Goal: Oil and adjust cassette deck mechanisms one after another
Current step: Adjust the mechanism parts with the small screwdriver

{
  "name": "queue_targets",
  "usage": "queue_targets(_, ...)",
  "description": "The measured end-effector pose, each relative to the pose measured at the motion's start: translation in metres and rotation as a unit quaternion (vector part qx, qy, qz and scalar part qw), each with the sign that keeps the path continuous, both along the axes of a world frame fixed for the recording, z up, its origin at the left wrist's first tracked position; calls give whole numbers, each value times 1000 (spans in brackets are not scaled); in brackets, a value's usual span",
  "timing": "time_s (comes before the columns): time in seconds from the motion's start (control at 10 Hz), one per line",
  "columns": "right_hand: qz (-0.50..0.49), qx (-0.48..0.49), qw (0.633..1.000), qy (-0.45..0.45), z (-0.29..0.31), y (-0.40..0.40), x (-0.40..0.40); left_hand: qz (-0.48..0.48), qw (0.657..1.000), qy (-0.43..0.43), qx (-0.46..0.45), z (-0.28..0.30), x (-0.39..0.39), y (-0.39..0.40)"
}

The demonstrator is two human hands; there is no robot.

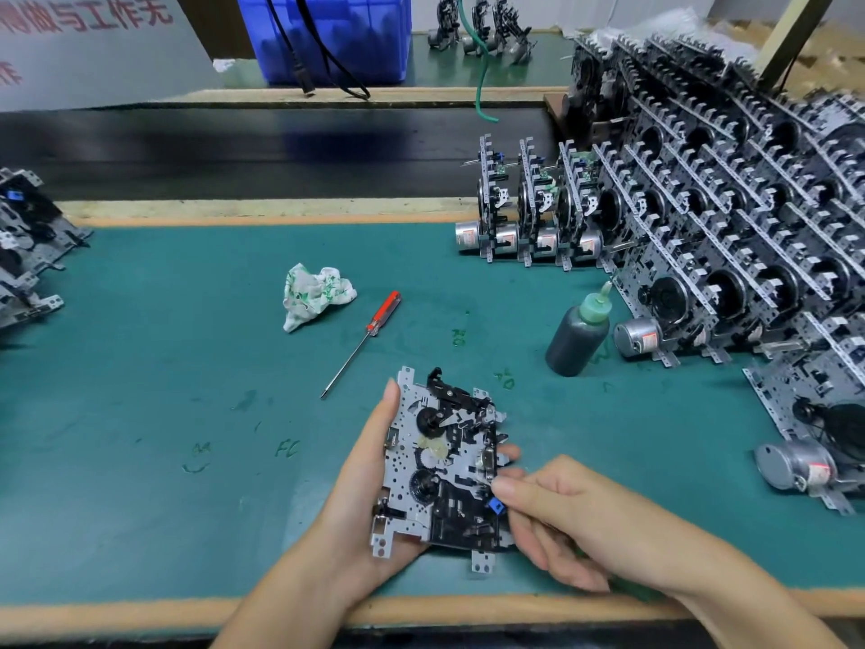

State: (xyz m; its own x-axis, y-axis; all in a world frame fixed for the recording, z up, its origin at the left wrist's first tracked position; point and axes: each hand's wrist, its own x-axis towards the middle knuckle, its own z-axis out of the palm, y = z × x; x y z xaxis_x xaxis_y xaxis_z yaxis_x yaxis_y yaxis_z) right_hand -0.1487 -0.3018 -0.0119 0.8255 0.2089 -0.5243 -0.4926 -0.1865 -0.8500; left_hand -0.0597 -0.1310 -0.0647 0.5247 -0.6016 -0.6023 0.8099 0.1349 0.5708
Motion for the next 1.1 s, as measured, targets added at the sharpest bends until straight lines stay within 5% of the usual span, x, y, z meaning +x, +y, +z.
queue_targets(0.6, -1, -121, 991, -60, -5, 1, -2, 18, 1000, 21, -14, 3, -4, -4)
queue_targets(0.7, -24, -79, 993, -84, -8, 0, -3, 36, 998, 23, -47, 11, -5, -3)
queue_targets(0.8, -94, -29, 991, -93, -11, -3, -3, 35, 979, 107, -170, 26, -6, 2)
queue_targets(1.1, -172, 62, 978, -104, -17, -7, -5, 23, 967, 152, -205, 28, -7, -4)
